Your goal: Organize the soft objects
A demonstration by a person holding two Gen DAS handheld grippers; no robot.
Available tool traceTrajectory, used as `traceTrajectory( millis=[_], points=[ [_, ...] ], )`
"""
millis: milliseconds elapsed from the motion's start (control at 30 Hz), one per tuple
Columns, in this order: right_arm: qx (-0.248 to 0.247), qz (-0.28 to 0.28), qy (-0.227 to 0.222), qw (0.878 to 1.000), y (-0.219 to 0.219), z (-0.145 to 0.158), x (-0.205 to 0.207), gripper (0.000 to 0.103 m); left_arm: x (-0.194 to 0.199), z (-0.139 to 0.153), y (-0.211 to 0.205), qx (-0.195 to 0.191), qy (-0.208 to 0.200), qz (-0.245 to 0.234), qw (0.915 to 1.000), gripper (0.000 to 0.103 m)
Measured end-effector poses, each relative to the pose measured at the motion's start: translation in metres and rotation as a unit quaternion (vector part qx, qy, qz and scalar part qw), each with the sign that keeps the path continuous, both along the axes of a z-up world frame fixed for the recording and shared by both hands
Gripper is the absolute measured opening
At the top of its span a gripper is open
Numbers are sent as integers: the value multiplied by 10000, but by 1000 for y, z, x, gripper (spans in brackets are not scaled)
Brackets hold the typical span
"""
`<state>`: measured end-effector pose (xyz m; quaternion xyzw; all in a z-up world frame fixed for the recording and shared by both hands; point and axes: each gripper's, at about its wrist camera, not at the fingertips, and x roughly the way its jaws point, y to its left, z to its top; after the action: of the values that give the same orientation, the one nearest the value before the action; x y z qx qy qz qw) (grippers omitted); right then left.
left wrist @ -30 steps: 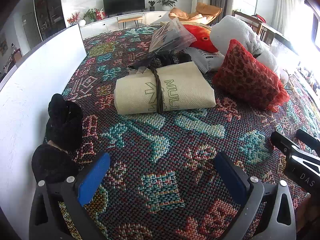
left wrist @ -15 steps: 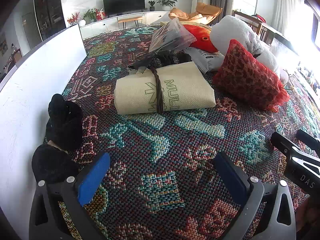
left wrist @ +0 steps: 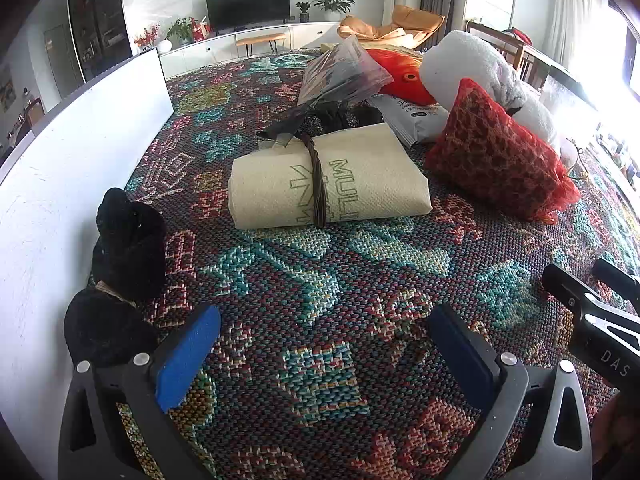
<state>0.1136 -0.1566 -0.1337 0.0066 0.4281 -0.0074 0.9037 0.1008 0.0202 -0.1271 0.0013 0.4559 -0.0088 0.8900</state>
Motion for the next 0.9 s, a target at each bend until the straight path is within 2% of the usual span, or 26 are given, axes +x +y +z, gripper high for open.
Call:
traceTrajectory(
  millis=[900],
  points=[
    [26,19,-13,10000,-1,-1,-1,90,0,-1,0,3,-1,0,10000,103]
  ],
)
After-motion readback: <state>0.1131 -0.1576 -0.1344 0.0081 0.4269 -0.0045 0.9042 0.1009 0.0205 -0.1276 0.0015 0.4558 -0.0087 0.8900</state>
